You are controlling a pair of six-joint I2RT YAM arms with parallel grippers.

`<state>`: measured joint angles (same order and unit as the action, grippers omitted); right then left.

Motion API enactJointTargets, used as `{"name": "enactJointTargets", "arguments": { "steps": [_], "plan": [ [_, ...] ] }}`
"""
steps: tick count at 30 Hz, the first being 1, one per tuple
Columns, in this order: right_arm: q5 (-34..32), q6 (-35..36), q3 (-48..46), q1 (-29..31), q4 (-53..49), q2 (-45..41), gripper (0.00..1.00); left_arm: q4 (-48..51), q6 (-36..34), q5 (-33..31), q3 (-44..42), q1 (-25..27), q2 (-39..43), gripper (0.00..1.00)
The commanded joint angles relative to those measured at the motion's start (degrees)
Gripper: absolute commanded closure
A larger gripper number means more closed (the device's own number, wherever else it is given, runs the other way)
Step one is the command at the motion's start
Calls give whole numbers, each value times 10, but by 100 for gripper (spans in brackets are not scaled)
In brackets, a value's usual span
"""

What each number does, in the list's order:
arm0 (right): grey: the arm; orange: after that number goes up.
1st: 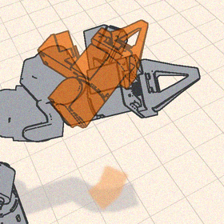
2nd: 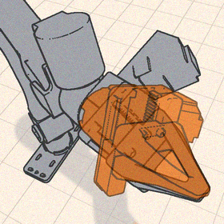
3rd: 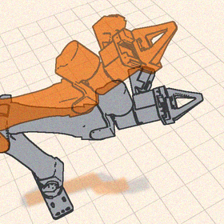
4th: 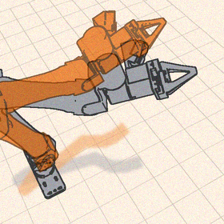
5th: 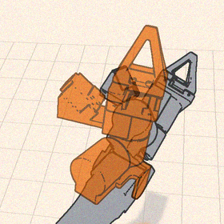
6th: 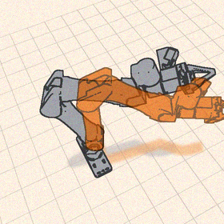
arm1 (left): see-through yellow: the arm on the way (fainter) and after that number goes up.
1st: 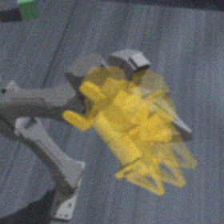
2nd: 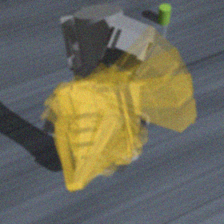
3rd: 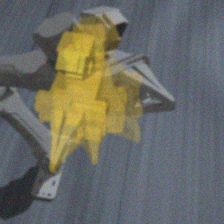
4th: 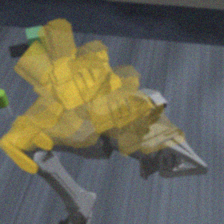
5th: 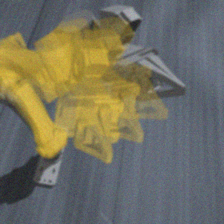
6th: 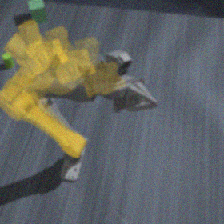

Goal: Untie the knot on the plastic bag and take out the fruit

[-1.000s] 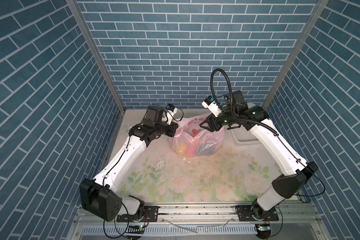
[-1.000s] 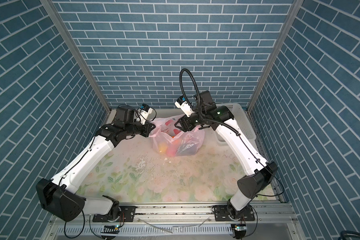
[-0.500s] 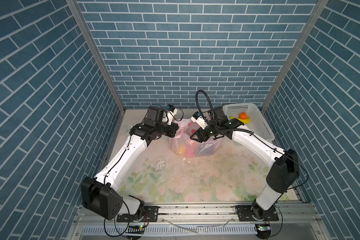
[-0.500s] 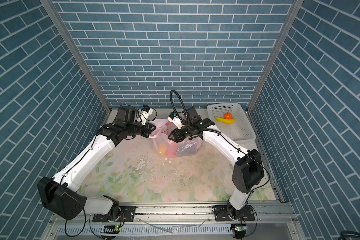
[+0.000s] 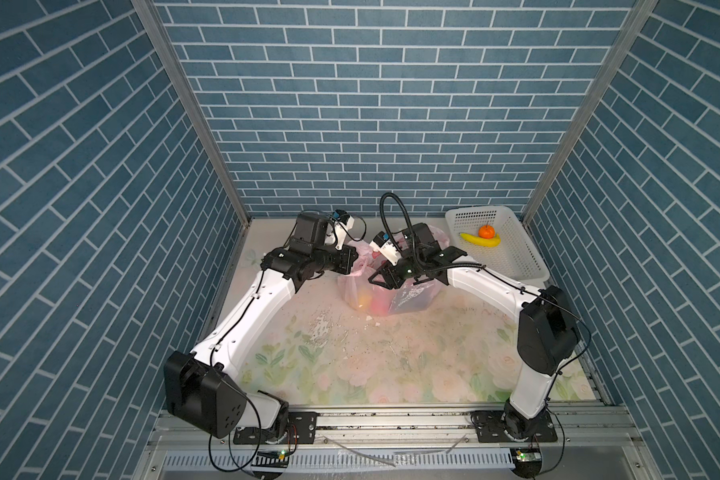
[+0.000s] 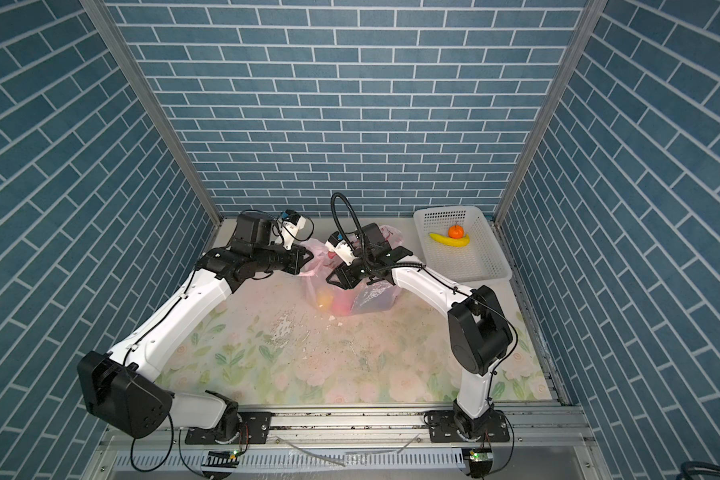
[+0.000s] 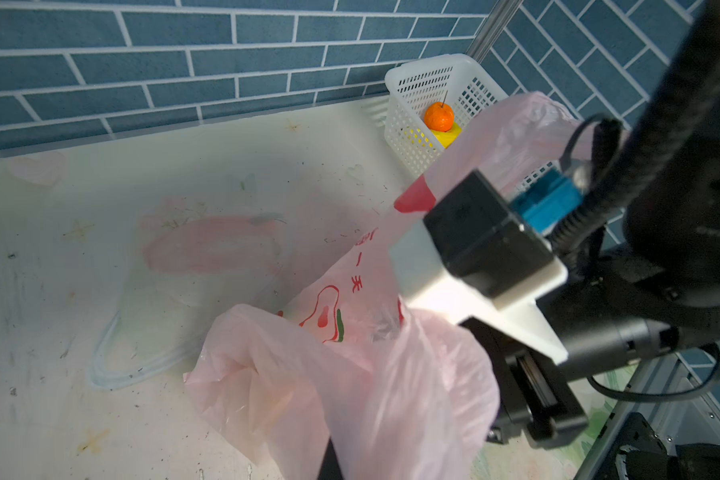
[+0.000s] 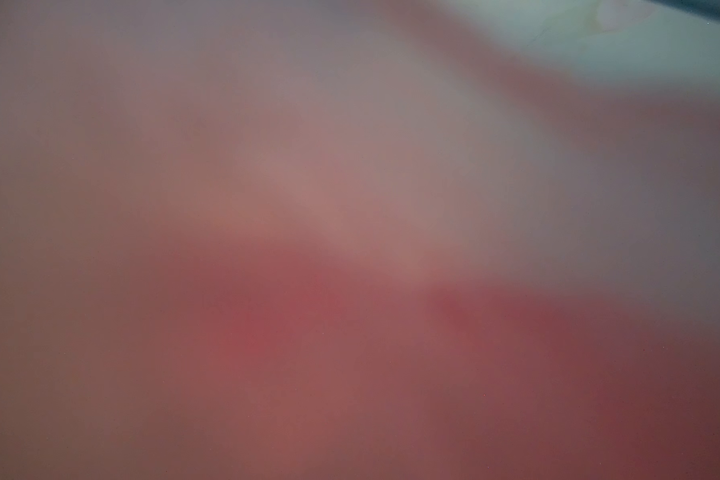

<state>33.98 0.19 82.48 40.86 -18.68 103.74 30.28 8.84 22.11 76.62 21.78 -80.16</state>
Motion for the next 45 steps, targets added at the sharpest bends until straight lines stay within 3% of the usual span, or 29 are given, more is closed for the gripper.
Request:
{"name": "enactJointTargets", "arguments": {
  "steps": [1, 4, 12, 17, 19, 23, 24, 28, 34, 40, 45],
  "plan": [
    [80, -2, -48, 27, -11, -44, 54, -21, 13, -16, -13, -11, -5, 100],
    [74, -11, -87, 38, -21, -72, 54, -32, 23, -21, -19, -17, -8, 100],
    [128, 103, -52, 38, -185, -58, 55, -43, 46, -52, -14, -27, -32, 100],
    [117, 100, -52, 38, -215, -76, 53, -13, 44, -75, -13, -28, -26, 98],
    [101, 89, -60, 37, -201, -94, 49, -5, 42, -74, -13, -28, -21, 85],
    [96, 72, -43, 33, -185, -109, 42, 13, 49, -67, 6, -28, -19, 33],
    [99, 72, -38, 33, -186, -108, 42, 14, 55, -69, 11, -28, -17, 23],
    [105, 72, -33, 32, -180, -102, 42, 11, 87, -60, 28, -27, -15, 2],
    [104, 57, -54, 31, -150, -112, 43, 24, 91, -56, 45, -14, -8, 0],
    [90, 20, -89, 5, -113, -164, 42, 37, 78, -116, 39, -11, 37, 0],
    [84, 3, -67, -23, -120, -198, 39, 90, 43, -129, 94, 23, 3, 0]
  ]
}}
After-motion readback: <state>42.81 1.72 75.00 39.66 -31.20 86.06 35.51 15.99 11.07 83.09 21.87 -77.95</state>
